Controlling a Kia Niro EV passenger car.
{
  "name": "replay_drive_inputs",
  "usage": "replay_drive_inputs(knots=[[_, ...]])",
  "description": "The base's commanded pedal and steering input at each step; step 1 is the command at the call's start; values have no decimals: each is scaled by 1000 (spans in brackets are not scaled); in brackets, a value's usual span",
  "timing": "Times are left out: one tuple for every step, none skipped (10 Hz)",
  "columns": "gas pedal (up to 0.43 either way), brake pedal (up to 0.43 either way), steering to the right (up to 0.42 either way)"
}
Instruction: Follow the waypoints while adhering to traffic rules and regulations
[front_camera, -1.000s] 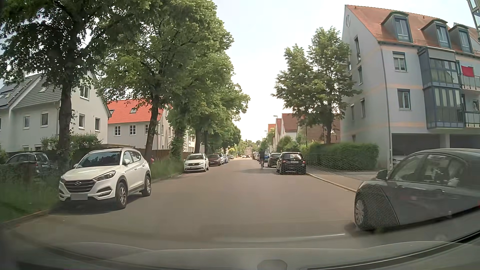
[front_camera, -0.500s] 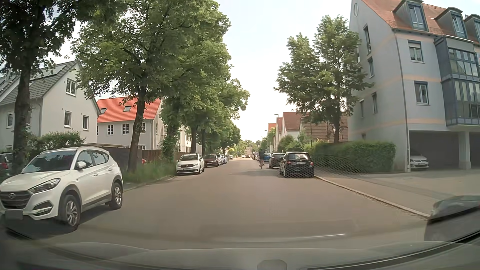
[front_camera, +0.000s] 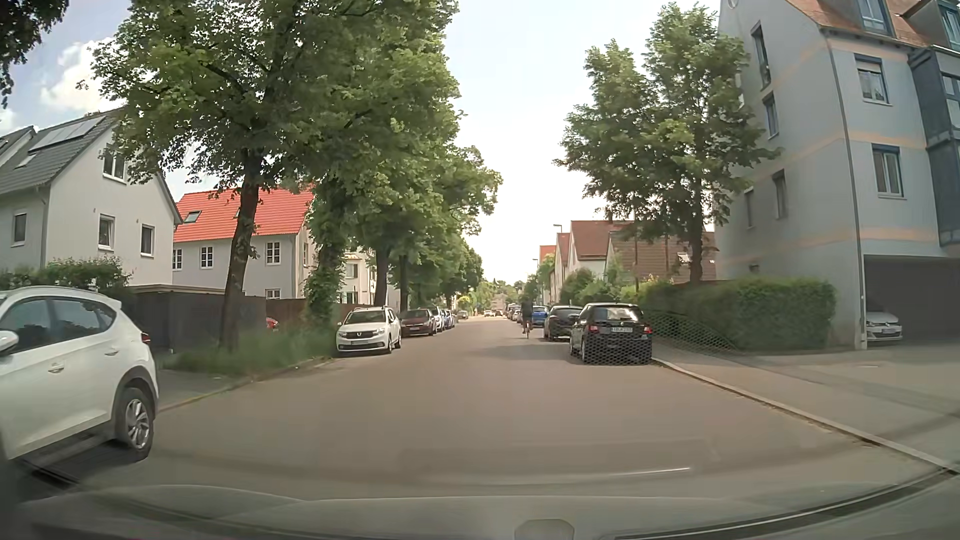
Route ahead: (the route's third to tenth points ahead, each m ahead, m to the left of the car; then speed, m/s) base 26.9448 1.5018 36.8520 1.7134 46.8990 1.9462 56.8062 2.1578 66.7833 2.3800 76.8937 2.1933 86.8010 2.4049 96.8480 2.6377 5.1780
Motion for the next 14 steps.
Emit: replay_drive_inputs(knots=[[87, 0, -9], [87, 0, -9], [87, 0, -8], [87, 0, -7], [87, 0, -8], [87, 0, -8], [87, 0, -8], [87, 0, -8], [87, 0, -8], [87, 0, -8], [87, 0, -8], [87, 0, -8], [87, 0, -7], [87, 0, -4]])
